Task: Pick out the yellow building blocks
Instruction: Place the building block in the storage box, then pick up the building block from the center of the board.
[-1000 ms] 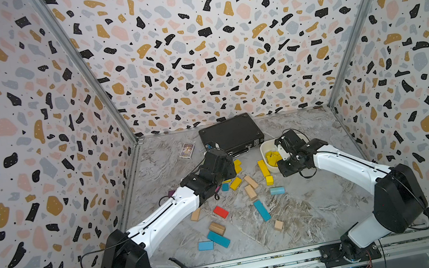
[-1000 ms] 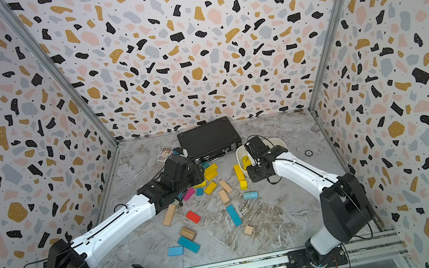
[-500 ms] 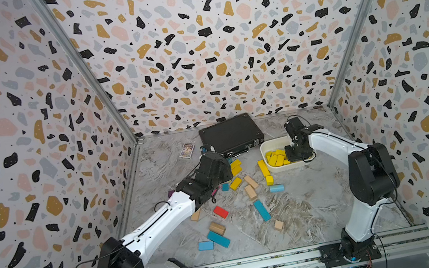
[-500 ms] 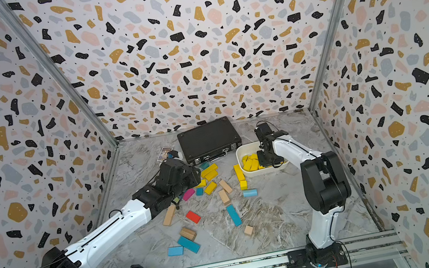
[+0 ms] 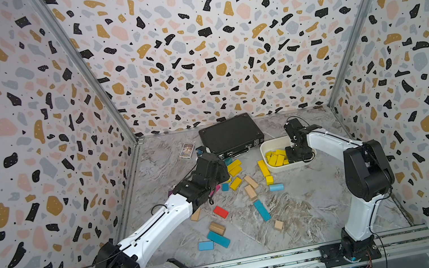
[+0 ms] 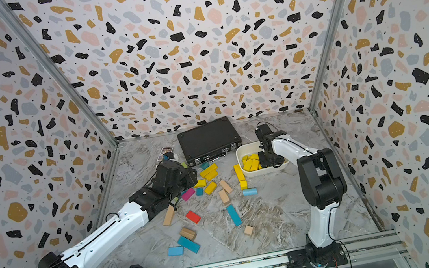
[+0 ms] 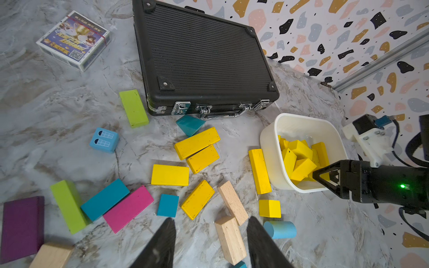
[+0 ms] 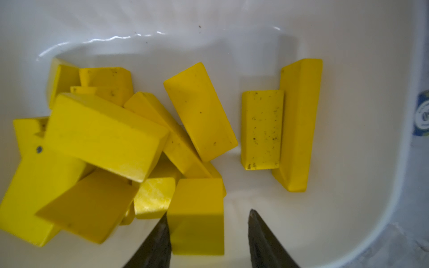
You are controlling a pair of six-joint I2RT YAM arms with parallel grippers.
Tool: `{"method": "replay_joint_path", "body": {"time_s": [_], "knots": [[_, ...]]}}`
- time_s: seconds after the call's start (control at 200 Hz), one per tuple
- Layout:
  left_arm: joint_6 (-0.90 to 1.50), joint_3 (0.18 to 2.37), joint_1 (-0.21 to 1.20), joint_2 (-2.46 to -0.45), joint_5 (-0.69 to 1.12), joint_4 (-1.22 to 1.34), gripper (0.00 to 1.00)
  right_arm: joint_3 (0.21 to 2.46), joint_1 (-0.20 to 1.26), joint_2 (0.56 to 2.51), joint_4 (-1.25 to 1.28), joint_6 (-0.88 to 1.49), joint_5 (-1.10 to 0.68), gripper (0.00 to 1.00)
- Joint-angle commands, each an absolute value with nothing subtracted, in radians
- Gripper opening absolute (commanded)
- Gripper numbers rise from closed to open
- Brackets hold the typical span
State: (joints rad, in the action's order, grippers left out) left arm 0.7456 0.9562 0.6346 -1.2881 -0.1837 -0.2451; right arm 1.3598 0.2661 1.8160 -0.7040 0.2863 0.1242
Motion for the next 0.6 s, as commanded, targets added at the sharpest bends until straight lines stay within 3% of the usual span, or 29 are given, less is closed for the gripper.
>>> {"method": "replay_joint_path", "body": {"time_s": [0.0,0.24,0.42,0.596], "knots": [[0.747,0.96,0.627,-1.298,-0.179,-0.216,0.51,1.348,0.283,1.673,-0.772,0.272,0.121,0.55],[0.749,0.965,0.624,-1.321,-0.163,-0.199,0.51,1.244,0.485,1.561,-0.775,0.348,0.089,0.57],[0.755,0.966,0.623,-1.326,-0.156,-0.199,0.51,1.218,0.629,1.65,-0.707,0.469,0.088,0.57],[0.763,0.948,0.623,-1.298,-0.159,-0.219,0.51,1.252,0.656,1.748,-0.659,0.503,0.151,0.57]]}}
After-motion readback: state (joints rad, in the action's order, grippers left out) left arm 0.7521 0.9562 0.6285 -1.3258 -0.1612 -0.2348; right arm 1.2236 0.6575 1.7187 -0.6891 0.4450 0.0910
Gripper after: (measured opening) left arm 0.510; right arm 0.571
